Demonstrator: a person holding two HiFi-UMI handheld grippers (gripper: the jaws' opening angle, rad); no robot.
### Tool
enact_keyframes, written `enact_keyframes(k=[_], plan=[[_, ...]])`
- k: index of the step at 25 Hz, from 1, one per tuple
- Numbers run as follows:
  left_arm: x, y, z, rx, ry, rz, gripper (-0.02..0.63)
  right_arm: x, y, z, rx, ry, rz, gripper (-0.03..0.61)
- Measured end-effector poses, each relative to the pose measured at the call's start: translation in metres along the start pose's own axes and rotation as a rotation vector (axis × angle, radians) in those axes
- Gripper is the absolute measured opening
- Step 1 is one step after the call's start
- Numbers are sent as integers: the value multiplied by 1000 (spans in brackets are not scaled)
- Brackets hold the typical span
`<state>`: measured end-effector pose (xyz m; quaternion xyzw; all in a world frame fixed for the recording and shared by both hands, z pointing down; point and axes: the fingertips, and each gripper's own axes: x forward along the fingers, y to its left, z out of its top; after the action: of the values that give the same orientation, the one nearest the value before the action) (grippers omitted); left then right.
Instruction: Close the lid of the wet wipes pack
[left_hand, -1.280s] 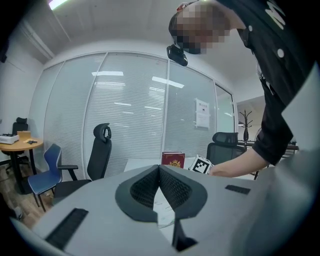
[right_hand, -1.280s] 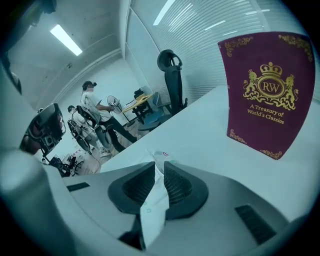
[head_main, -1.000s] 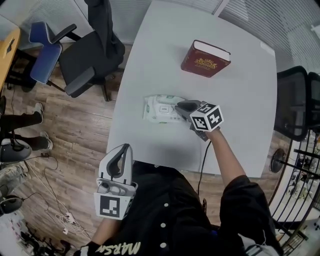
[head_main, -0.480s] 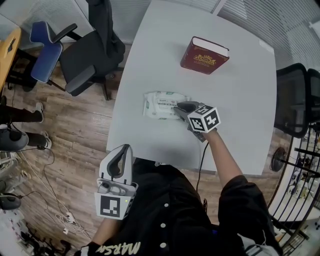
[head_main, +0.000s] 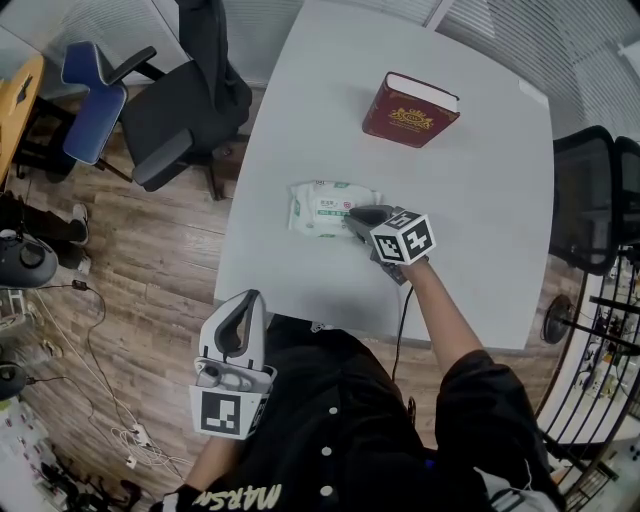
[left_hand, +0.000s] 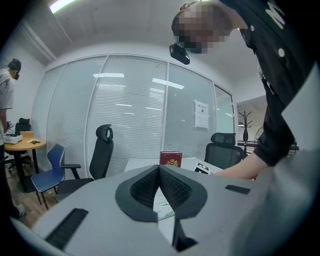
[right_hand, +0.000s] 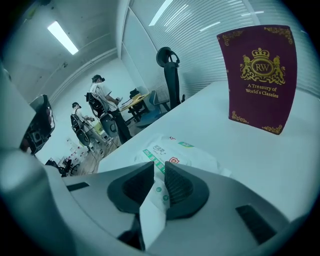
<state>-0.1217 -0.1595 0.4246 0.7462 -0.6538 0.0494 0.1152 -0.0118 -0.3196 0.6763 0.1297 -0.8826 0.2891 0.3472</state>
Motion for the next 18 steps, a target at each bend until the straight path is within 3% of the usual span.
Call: enact_keyframes(k=[11,18], plan=[[2,6,3,17,-28,-3,15,15,11,14,-19,-30,6,43],[2,9,1,9,-15,0,15,23,14,17,-64,-27,-51,32]])
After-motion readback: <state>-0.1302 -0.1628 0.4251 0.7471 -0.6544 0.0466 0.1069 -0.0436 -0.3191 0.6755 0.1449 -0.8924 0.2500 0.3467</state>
